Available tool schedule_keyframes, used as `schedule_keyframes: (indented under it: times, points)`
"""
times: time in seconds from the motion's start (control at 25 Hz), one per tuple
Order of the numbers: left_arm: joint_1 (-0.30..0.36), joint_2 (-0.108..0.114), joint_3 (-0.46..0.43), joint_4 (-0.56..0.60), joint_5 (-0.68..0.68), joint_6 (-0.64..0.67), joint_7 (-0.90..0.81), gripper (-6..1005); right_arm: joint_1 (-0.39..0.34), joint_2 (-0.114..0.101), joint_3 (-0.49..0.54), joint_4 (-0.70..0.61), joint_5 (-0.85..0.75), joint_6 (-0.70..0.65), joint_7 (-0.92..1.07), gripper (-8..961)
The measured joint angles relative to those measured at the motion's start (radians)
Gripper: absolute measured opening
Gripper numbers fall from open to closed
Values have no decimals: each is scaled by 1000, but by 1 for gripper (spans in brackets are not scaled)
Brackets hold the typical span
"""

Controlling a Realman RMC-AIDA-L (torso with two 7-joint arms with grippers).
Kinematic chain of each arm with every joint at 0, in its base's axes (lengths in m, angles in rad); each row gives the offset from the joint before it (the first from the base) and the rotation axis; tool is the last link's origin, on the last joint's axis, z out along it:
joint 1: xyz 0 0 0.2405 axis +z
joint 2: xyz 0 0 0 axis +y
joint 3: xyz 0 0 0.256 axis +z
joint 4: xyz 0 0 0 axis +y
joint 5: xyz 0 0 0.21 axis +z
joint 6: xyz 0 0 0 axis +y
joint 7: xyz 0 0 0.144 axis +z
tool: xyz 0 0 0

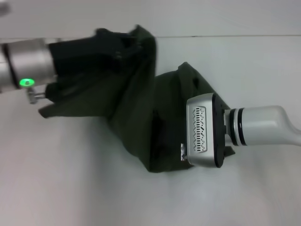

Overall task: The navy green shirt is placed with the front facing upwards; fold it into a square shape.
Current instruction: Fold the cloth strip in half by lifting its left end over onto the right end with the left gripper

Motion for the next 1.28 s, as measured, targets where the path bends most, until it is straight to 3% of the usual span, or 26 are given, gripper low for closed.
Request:
schedule_keyframes:
  times: [0.28, 0.48, 0.68, 0.92, 1.08, 1.28]
  points:
    - [-66, -2, 204, -57, 0, -152, 14, 54, -3, 0, 0, 15, -57, -21, 63, 0]
    - [-79, -2, 238, -83, 5, -219, 15, 54, -57, -11, 37, -3, -65, -42, 86, -1]
    - [-82, -2, 241, -102, 9, -241, 25, 55, -278, -26, 129, -247, -57, -150, 199, -1]
    - [-92, -2, 258, -120, 13, -270, 35, 55, -538, -47, 183, -513, 66, -272, 335, -1]
    - [-116, -2, 305, -131, 13, -297, 34, 55, -653, -67, 262, -583, 100, -308, 377, -1]
    - [-171, -5, 364, -174, 7, -333, 30, 55, -741, -107, 385, -593, 101, -362, 416, -1]
